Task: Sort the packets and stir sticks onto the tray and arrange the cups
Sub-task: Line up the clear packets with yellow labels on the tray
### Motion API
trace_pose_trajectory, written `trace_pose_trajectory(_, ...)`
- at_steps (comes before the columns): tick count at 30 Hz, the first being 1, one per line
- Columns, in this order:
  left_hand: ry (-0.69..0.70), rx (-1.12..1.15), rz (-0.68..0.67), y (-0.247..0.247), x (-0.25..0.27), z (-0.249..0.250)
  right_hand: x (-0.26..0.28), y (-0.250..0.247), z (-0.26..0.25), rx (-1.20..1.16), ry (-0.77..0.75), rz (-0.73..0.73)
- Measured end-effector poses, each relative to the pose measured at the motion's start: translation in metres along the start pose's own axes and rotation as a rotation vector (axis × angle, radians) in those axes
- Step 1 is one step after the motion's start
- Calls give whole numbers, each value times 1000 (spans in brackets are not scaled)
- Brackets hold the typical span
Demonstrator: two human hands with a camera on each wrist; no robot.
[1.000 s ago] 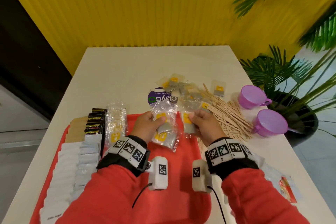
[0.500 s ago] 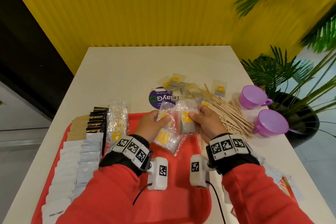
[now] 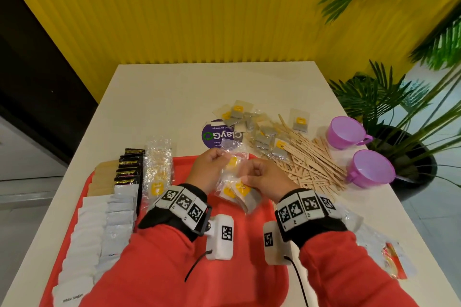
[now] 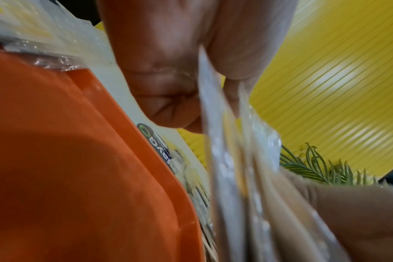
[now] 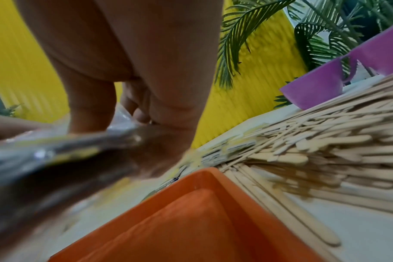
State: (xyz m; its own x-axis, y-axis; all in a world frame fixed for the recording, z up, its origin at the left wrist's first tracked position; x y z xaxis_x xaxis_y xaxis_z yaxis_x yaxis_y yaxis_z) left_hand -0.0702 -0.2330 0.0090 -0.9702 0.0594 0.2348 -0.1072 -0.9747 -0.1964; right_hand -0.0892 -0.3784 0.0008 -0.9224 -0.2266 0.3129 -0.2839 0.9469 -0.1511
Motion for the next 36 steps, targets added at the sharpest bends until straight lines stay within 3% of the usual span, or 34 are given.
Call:
trace_pose_trajectory(5,-69,127,117,-17,-6,-12,0,-18,9,22,51,81)
trace_pose_trajectory(8,-169,232,162,-20,-11,-23,-1,-21,10,-151,54,156)
trace_pose_trajectory(11,-219,227,91,-10,-10,-28,-7,-16,16,-277,78,243)
trace_pose_trajectory(17,-177,184,-83,11,2,-32,-17,16,25,-198,69,293)
trace_pose_trajectory(21,-52,127,-164,17,9,-27,-16,24,23,-245,59,215)
trace_pose_trajectory(26,-40,242,-239,16,9,-25,-20,26,26,-382,25,198)
trace_pose_trajectory(29,-5,100,-140,14,6,-29,-22,26,26,-450,0,227)
trace_pose_trajectory(32,-19,-8,-10,9,3,-35,-21,25,24,-346,11,204)
trace_pose_trajectory(36,29,13,-39,9,3,-27,-19,25,15,-127,-15,104)
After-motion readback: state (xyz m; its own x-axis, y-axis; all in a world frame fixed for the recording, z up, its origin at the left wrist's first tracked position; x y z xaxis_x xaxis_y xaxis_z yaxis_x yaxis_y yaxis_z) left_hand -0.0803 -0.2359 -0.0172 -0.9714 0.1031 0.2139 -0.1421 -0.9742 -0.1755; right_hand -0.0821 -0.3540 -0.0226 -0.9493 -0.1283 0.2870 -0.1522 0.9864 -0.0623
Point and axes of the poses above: each hand's wrist, its own x-axis away from the middle knuckle, its own y-axis out of the palm, z = x × y, the point moved 3 cm from there along -x, towards the middle knuckle, and after that the axes turned 1 degree about -z, right-handed, at the moved point
